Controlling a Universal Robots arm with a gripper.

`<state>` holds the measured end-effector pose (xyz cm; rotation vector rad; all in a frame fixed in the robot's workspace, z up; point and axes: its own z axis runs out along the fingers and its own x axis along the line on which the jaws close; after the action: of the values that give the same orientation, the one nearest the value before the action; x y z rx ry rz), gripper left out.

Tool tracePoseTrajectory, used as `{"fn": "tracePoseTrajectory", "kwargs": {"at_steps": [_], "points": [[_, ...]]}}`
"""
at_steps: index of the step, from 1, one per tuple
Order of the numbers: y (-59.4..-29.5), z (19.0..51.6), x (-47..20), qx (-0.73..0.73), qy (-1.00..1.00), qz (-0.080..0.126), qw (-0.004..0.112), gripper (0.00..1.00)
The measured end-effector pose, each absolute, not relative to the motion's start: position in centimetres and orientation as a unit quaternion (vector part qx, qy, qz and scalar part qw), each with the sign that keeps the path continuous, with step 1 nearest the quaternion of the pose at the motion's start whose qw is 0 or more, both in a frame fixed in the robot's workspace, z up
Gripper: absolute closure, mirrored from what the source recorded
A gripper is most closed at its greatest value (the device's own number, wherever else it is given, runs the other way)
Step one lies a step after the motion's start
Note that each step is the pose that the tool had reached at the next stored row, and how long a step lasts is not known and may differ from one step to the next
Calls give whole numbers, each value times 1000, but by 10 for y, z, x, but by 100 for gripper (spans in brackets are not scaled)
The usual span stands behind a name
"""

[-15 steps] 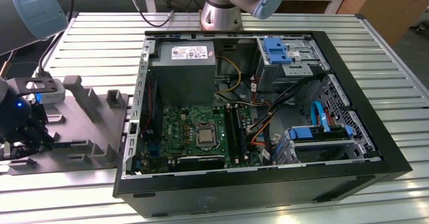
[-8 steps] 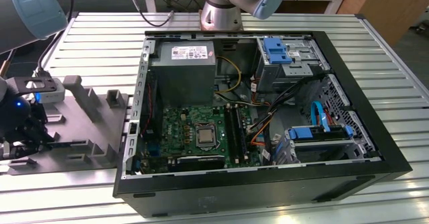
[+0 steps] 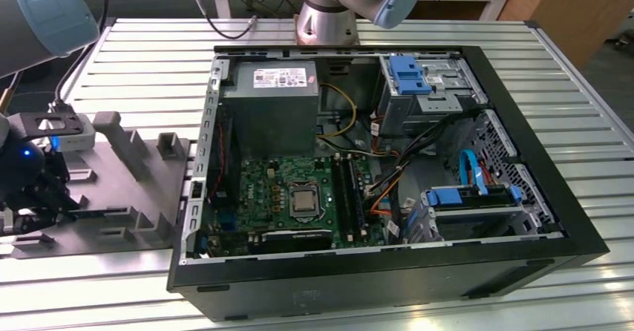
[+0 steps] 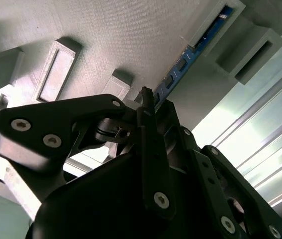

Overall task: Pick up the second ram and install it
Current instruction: 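Pick up the second ram and move it above second insertion slot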

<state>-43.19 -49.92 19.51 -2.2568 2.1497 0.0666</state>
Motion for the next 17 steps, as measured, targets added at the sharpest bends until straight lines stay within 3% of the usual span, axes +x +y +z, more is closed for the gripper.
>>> {"fn": "tracePoseTrajectory", "kwargs": {"at_steps": [4, 5, 17], "points": [[-499, 195, -432, -724, 690, 21, 12, 75], [-499, 195, -432, -724, 690, 21, 12, 82], [-499, 195, -432, -724, 690, 21, 12, 86]]}}
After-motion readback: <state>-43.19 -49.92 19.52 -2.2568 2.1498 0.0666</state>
